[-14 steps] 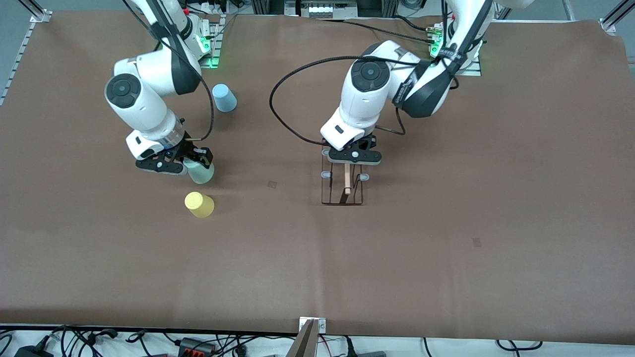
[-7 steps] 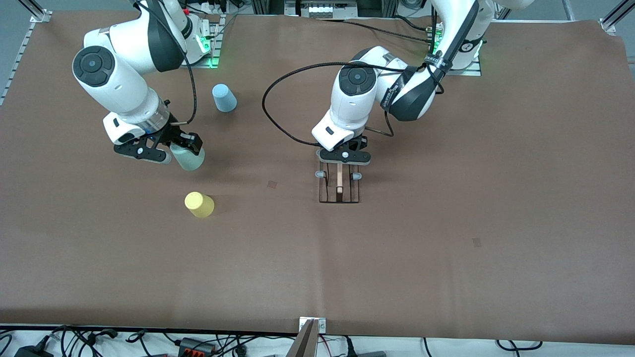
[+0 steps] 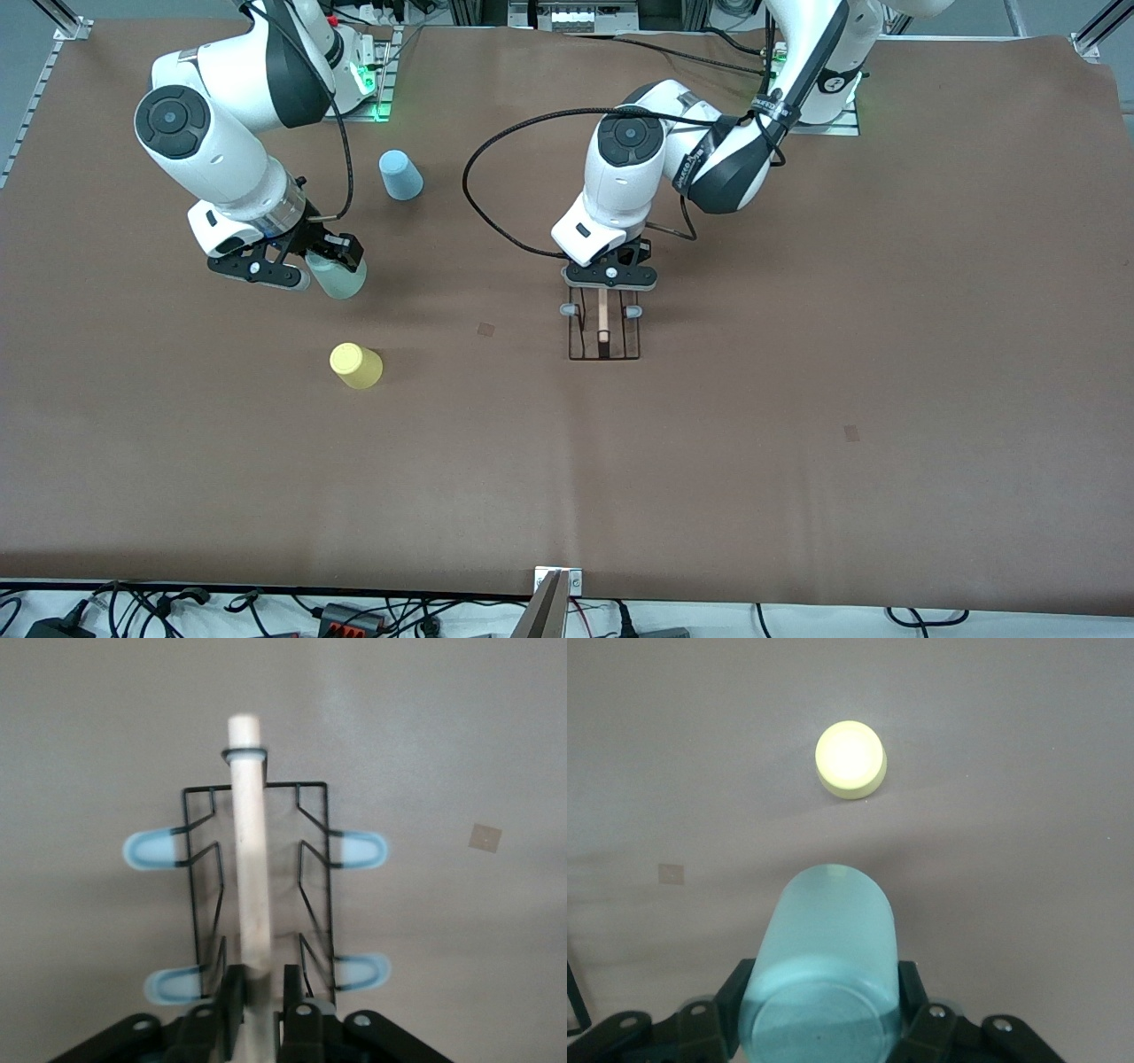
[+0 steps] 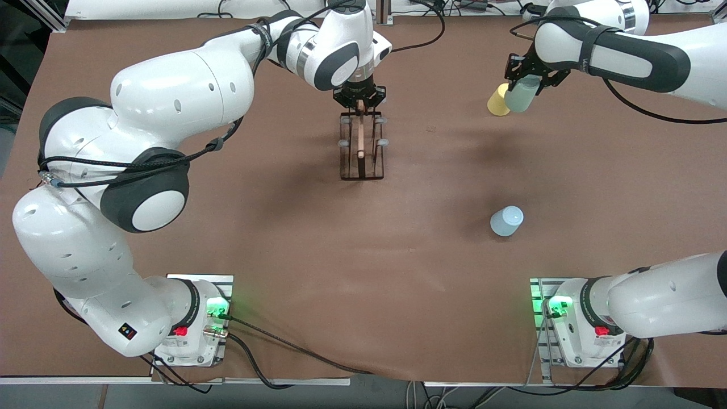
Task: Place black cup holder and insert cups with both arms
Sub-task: 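Lift the teal cup while the left gripper releases the rack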
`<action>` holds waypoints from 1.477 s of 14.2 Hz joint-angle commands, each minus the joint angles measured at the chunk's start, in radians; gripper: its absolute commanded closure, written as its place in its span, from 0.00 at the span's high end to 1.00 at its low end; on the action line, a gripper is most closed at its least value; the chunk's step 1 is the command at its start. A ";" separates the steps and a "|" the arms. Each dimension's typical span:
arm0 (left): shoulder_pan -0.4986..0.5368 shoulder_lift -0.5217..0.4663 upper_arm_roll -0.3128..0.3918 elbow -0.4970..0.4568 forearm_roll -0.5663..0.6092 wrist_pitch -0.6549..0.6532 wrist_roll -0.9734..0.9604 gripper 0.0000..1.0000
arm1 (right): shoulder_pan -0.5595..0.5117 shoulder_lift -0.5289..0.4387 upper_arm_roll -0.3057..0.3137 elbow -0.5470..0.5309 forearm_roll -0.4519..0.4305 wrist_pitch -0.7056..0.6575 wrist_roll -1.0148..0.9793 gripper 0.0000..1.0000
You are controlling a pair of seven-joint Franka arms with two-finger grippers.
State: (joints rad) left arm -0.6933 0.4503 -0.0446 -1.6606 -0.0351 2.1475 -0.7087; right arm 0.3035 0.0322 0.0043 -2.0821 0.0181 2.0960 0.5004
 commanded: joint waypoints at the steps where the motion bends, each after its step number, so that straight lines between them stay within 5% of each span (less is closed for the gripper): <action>1: -0.003 -0.007 0.023 0.028 0.003 -0.014 -0.008 1.00 | -0.001 -0.008 0.005 -0.006 0.014 -0.014 -0.006 0.27; 6: 0.113 -0.108 0.026 0.030 0.012 -0.156 0.111 1.00 | 0.009 -0.015 0.031 -0.009 0.031 -0.022 0.070 0.27; 13: 0.403 -0.134 0.026 0.145 0.012 -0.399 0.562 1.00 | 0.034 -0.041 0.308 0.025 0.152 0.018 0.542 0.27; 21: 0.620 -0.150 0.026 0.235 0.011 -0.543 0.926 1.00 | 0.258 0.080 0.321 0.030 0.051 0.263 1.004 0.27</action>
State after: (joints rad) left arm -0.0907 0.3071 -0.0053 -1.4459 -0.0314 1.6678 0.1731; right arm 0.5407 0.0651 0.3356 -2.0634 0.1012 2.2917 1.4381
